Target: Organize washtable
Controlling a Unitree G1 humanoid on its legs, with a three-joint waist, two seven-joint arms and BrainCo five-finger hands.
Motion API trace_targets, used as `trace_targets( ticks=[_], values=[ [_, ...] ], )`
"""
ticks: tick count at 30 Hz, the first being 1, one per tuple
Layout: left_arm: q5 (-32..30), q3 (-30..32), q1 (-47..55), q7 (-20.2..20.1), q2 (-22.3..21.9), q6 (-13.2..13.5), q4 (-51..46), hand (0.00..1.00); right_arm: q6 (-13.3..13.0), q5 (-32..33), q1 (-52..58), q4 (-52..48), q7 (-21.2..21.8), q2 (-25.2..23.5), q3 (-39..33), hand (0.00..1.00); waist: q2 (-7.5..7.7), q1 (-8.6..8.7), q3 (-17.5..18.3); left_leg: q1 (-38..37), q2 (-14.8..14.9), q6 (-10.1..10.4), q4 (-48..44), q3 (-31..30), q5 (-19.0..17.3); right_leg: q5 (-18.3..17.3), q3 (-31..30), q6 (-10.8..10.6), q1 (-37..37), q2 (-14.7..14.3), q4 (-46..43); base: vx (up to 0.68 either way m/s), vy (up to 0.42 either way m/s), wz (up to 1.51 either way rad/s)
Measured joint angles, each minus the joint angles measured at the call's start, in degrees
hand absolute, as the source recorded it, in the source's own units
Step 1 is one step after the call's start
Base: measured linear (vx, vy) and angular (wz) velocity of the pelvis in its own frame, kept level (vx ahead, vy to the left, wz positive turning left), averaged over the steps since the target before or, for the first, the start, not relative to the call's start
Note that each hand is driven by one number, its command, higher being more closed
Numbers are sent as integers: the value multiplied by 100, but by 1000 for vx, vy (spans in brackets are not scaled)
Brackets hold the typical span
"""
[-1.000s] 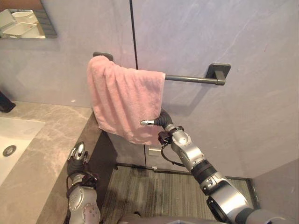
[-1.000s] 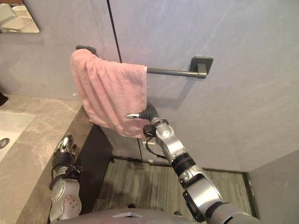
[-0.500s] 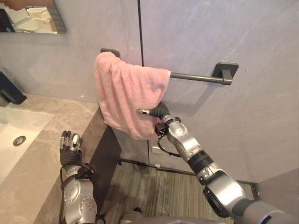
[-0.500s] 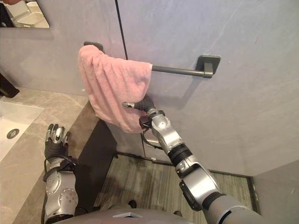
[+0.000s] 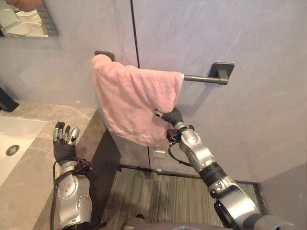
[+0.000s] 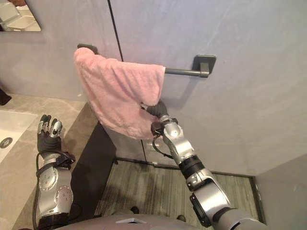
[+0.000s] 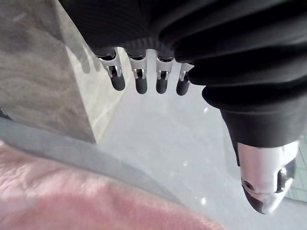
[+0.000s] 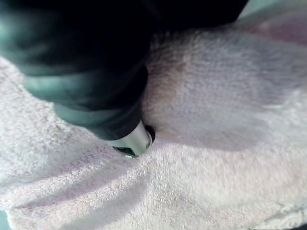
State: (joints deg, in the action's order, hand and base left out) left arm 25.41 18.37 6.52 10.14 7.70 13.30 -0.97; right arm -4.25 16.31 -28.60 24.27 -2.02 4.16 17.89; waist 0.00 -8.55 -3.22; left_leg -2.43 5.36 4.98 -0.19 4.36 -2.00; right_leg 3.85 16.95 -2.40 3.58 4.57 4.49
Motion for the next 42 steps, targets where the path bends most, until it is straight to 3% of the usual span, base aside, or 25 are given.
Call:
trace_targets(
  ticks=[5, 14, 25, 26, 33, 37, 42],
  values=[
    [-225, 15, -63, 65, 16, -165, 7, 0, 2, 2, 364, -441, 19, 180, -220, 100, -26, 172, 3, -23, 3, -3, 23, 184, 0, 65, -198, 3, -102, -6, 0, -11, 14, -21],
    [-679, -191, -761, 229, 327, -385, 638, 0, 4, 8, 582, -683, 81, 205, -197, 100, -134, 313, 32, -37, 6, -5, 19, 335, -2, 122, -371, 12, -175, -13, 2, -12, 7, -9],
    [-817, -1120, -1780, 623, 463, -511, 1548, 0, -19, 81, 646, -920, 50, 203, 217, 100, -216, 495, 12, -24, 6, -5, 1, 468, 1, 227, -510, 24, -276, -12, 64, 0, 3, -6],
    [-814, -1162, -1858, 667, 481, -516, 1618, 100, -23, 120, 634, -920, 54, 202, 282, 100, -238, 493, 5, -19, 6, -4, 0, 471, 4, 238, -511, 26, -284, -14, 65, -33, 7, 1],
    [-779, -1198, -2061, 873, 577, -579, 1699, 100, -68, 294, 637, -1088, 98, 193, 572, 100, -279, 514, 2, 13, 6, 13, 90, 541, 80, 324, -582, 53, -389, 0, 70, -42, 13, -5],
    [-783, -1455, -2321, 779, 938, -569, 1688, 100, -123, 298, 637, -1120, 102, 194, 614, 100, -275, 519, 4, 16, 5, 5, 191, 599, 163, 366, -634, 67, -468, 3, 72, -29, 9, -7],
    [-793, -1671, -2691, 564, 958, -399, 1645, 100, -170, 298, 632, -1126, 206, 171, 759, 100, -274, 710, 4, 8, -7, -13, 231, 643, 176, 399, -692, 45, -479, 15, 72, 6, 11, -8]
  ],
)
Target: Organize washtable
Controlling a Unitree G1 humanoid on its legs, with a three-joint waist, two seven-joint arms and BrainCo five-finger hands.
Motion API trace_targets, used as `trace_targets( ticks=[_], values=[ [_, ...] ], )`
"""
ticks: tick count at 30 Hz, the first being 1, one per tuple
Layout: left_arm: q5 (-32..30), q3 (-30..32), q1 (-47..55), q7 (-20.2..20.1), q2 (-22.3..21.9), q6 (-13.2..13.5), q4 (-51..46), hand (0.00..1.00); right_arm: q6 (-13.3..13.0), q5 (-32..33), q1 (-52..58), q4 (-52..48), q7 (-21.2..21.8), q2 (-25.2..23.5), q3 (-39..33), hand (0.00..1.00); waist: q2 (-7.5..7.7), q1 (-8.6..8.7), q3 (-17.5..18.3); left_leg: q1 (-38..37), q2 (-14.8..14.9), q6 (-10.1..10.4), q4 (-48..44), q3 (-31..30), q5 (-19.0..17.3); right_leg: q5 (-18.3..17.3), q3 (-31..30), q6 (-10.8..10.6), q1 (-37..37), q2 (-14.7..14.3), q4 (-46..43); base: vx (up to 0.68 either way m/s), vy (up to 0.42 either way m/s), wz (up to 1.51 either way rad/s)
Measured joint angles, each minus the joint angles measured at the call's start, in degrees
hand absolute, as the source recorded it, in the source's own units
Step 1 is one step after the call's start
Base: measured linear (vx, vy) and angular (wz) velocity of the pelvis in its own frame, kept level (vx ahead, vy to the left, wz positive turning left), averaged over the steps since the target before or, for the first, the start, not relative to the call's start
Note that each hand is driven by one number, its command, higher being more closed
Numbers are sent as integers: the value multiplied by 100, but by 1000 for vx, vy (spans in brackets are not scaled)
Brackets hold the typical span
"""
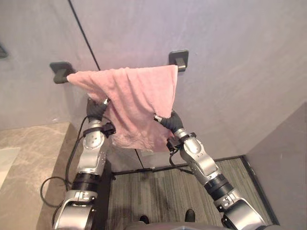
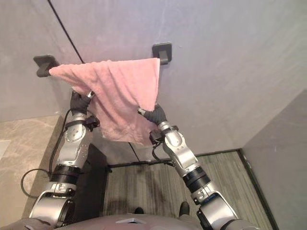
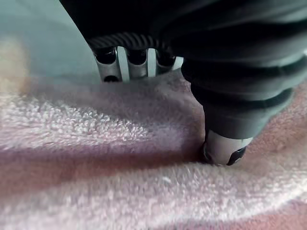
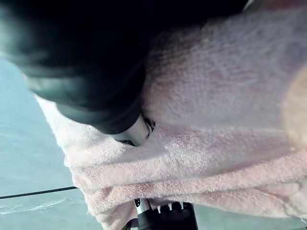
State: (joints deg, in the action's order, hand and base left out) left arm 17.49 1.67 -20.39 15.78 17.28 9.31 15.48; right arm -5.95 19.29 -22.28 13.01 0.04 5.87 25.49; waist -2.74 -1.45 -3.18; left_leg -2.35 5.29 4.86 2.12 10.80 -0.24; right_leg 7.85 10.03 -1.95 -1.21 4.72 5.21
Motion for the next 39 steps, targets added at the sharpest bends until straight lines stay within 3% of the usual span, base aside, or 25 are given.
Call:
trace_targets(
  ticks=[15, 28, 35, 36, 37, 38, 39],
  values=[
    [-125, 532, 836, -171, -172, 184, -254, 100, 4, -20, 87, 143, -4, -4, -217, 100, 11, -72, 1, -94, 9, -11, 28, -62, -10, -9, 16, -4, 131, -9, 4, -7, -1, 2],
    [-321, 535, 894, -543, -389, 222, -432, 100, 53, -26, -765, 1646, -77, -156, -1086, 100, 43, -121, -9, -212, -9, -12, 318, -160, 175, -45, 112, -47, 147, -13, 1, 11, -1, 4],
    [-319, 544, 867, -561, -449, 201, -430, 100, 178, -25, -848, 1701, -244, -208, -1190, 100, 46, -124, -12, -213, -8, -12, 294, -190, 173, -55, 141, -51, 160, -10, 1, 3, -1, 1],
    [-319, 566, 867, -562, -474, 194, -430, 100, 194, -27, -848, 1703, -244, -210, -1191, 0, 46, -120, -12, -208, -8, -13, 299, -192, 172, -58, 141, -52, 164, -10, 1, 0, 0, 0],
    [-319, 600, 866, -562, -509, 193, -431, 100, 222, -27, -848, 1703, -248, -214, -1202, 0, 46, -116, -12, -207, -8, -13, 305, -193, 171, -62, 141, -51, 166, -10, 1, 0, 0, 0],
    [-319, 694, 866, -562, -581, 187, -431, 0, 252, -29, -848, 1734, -253, -222, -1242, 0, 46, -102, -12, -207, -8, -13, 314, -192, 171, -77, 141, -61, 166, -9, 1, 0, 0, 0],
    [-319, 736, 881, -562, -587, 177, -431, 0, 256, -30, -848, 1770, -254, -232, -1294, 0, 48, -89, -14, -206, -8, -13, 315, -191, 171, -113, 140, -78, 166, -7, 1, 0, 0, 0]
  ],
)
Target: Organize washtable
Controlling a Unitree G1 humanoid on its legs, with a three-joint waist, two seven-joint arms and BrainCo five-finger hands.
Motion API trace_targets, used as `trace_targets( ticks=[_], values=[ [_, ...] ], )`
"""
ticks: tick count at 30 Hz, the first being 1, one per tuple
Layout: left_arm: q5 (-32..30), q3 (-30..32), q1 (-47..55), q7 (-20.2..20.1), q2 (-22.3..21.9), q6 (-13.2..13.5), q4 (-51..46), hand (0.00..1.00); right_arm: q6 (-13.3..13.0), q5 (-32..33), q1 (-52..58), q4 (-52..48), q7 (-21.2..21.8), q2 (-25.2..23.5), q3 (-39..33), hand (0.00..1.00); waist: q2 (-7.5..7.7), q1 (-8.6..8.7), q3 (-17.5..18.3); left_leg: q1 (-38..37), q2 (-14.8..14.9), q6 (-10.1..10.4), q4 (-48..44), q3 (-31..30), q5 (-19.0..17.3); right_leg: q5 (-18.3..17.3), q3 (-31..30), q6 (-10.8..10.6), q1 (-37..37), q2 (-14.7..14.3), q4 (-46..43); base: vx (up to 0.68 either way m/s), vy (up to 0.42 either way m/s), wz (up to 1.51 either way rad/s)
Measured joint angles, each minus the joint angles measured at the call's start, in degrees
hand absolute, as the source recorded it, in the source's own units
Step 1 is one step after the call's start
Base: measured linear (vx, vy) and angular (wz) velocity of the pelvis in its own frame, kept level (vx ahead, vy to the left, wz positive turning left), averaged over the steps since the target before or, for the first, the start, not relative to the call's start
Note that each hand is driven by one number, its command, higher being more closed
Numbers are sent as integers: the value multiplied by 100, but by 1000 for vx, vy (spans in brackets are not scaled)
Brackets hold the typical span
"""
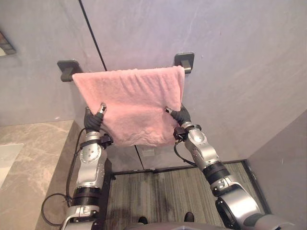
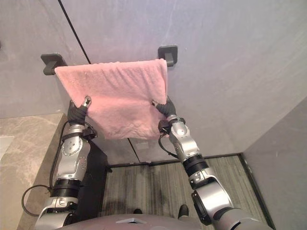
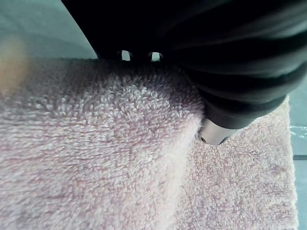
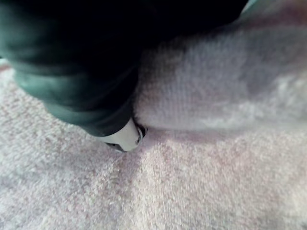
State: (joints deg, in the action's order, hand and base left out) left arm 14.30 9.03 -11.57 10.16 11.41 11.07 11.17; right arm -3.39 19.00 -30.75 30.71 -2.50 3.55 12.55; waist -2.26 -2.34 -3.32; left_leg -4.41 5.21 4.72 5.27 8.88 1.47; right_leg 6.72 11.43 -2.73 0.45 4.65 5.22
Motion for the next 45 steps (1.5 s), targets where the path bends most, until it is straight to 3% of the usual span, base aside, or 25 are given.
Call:
trace_targets(
  ticks=[6, 13, 21, 28, 33, 37, 39, 42, 45],
  values=[
    [15, 338, 133, 3, 13, -184, 205, 0, 32, -41, 3, 49, -11, 61, -224, 0, 5, 8, -10, -6, 4, 3, 3, 5, 2, 11, -5, 21, -34, -7, 0, 11, -2, 0],
    [61, 775, 658, 27, 66, -284, 289, 0, 60, 6, 136, 9, 40, 573, -329, 0, 84, -21, -124, 15, 11, 10, -12, 15, -11, 17, -5, 25, -50, -17, 0, 26, -4, 0],
    [73, 780, 891, -69, 77, -315, 162, 0, 138, 15, 480, -1029, 284, 792, -263, 0, -14, 10, -181, 119, 31, 7, -313, 113, -198, 24, -122, 36, -39, -20, 0, -8, 0, -7],
    [335, 956, 1937, -340, -222, -289, -711, 0, 92, -10, 2267, -2213, 483, 881, -518, 0, -28, 9, -188, 104, 28, 4, -228, 108, -225, -10, -102, 26, -47, -19, 0, 10, 3, 1],
    [748, 915, 2820, -1060, -445, -216, -1070, 0, 30, -59, 3617, -2790, 828, 846, -571, 0, -36, 29, -185, 95, 18, 4, -166, 78, -224, -43, -55, 4, -50, -11, 0, 36, 0, 3],
    [1665, 863, 3357, -2224, -414, -214, -1138, 0, -52, 53, 4179, -2901, 1453, 817, -411, 0, -40, 49, -180, 98, 16, 4, -148, 53, -225, -71, -26, -2, -50, -7, 0, 8, -2, 3],
    [1978, 708, 3449, -2562, -345, -219, -1138, 0, -89, 255, 4193, -2904, 1657, 846, -213, 0, -40, 46, -177, 102, 16, 4, -148, 47, -226, -78, -24, -2, -50, -8, 1, -5, -1, 4],
    [2572, 27, 3429, -3209, -90, -269, -1141, 0, -148, 487, 4041, -3093, 2068, 1032, 517, 0, -57, 31, -116, 128, 17, 4, -150, 13, -225, -84, 20, -1, -58, -6, 1, 0, -5, 6],
    [2797, -520, 3204, -3491, 87, -390, -1157, 0, -146, 701, 3532, -3020, 2282, 1161, 1240, 0, -61, 28, 1, 156, 16, 7, -163, 10, -221, -80, 32, -2, -77, -5, 0, 0, 0, 0]
  ],
)
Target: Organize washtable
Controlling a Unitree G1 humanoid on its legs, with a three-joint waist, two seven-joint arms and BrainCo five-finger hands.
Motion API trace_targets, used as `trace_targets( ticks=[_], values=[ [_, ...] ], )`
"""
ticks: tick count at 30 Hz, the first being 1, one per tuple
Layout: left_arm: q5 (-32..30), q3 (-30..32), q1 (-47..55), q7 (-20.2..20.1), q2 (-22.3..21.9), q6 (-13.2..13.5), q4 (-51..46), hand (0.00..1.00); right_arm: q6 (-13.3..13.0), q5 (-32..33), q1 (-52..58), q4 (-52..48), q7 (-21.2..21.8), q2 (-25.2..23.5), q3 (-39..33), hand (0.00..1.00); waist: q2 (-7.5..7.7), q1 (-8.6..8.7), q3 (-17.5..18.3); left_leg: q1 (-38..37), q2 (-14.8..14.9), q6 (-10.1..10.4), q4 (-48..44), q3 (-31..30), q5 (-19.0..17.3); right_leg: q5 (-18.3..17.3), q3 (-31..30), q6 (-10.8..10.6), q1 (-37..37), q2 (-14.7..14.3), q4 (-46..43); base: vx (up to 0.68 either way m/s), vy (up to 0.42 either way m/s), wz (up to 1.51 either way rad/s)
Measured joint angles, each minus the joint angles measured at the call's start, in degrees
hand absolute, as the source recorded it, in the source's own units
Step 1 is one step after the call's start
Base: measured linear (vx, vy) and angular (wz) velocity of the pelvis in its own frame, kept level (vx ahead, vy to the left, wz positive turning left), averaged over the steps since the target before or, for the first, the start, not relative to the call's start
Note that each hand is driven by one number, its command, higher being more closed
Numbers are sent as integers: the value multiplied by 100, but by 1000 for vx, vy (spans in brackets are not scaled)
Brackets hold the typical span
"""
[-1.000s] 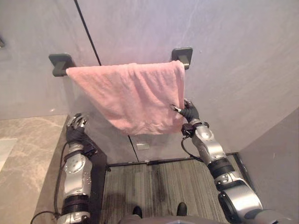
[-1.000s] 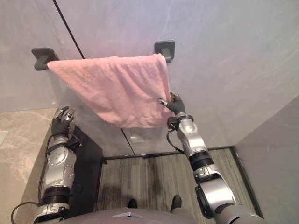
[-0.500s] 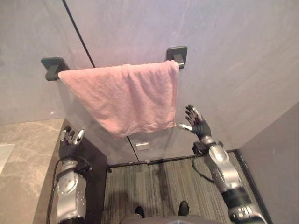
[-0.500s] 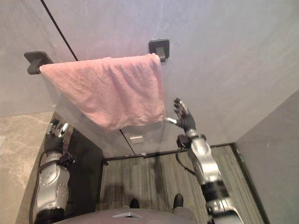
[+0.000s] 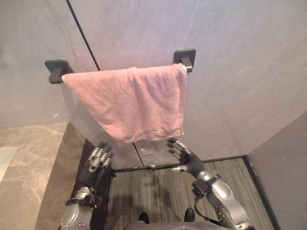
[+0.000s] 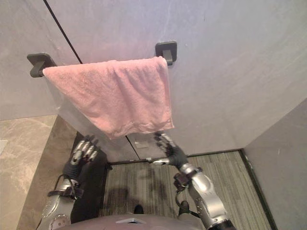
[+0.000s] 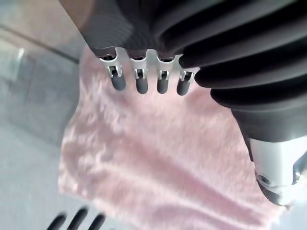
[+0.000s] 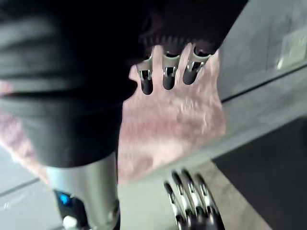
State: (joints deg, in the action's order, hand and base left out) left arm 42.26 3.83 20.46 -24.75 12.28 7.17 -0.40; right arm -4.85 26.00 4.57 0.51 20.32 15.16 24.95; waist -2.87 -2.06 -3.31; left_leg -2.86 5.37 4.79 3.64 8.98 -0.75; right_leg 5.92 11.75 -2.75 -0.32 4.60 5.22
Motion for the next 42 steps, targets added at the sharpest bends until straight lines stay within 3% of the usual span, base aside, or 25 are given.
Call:
trace_targets(
  ticks=[6, 10, 18, 25, 32, 37, 42],
  values=[
    [376, -739, -1324, -41, 397, -3, -37, 0, 34, 462, -1798, 1045, -25, -76, 810, 0, 12, -34, 22, 13, 0, 10, -145, -22, 20, 42, 8, 20, 37, 5, -1, -24, -1, 3],
    [531, -804, -2404, 438, 594, 126, 163, 0, 54, 767, -2738, 1603, -347, -403, 897, 0, 10, -63, 21, 28, 9, 12, -248, -12, 21, 102, -16, 57, 55, -7, -1, -54, -4, -3],
    [915, -667, -3290, 1334, 586, 362, 726, 0, 48, 1579, -3676, 2516, -1115, -898, 738, 0, 2, -110, 15, 16, 37, 21, -251, 38, 57, 187, -102, 102, 73, -26, 1, -62, 4, -5],
    [930, -252, -3793, 1835, 599, 444, 1693, 0, -7, 1791, -4191, 3122, -1701, -940, -334, 0, -14, -165, -7, -54, 51, 76, 5, 135, 218, 225, -136, 133, 6, -55, 2, -19, -2, -2],
    [906, 364, -3776, 2018, 665, 438, 2195, 0, -72, 1789, -4147, 3106, -2044, -534, -1471, 0, 5, -177, -202, -19, 73, 92, 111, 165, 293, 241, -156, 135, -132, -89, 2, 6, -4, -1],
    [783, 848, -3336, 2071, 796, 426, 2289, 0, -122, 1783, -3477, 2856, -2106, -78, -2132, 0, 3, -167, -207, 14, 87, 71, 98, 180, 307, 274, -181, 141, -182, -123, 2, 60, -13, -5],
    [557, 1267, -2693, 2141, 777, 418, 2289, 0, -123, 1722, -2620, 2268, -2106, -17, -2576, 0, 3, -150, -207, 17, 92, 56, -7, 189, 216, 270, -217, 138, -163, -124, 3, 4, -1, -4]
  ],
)
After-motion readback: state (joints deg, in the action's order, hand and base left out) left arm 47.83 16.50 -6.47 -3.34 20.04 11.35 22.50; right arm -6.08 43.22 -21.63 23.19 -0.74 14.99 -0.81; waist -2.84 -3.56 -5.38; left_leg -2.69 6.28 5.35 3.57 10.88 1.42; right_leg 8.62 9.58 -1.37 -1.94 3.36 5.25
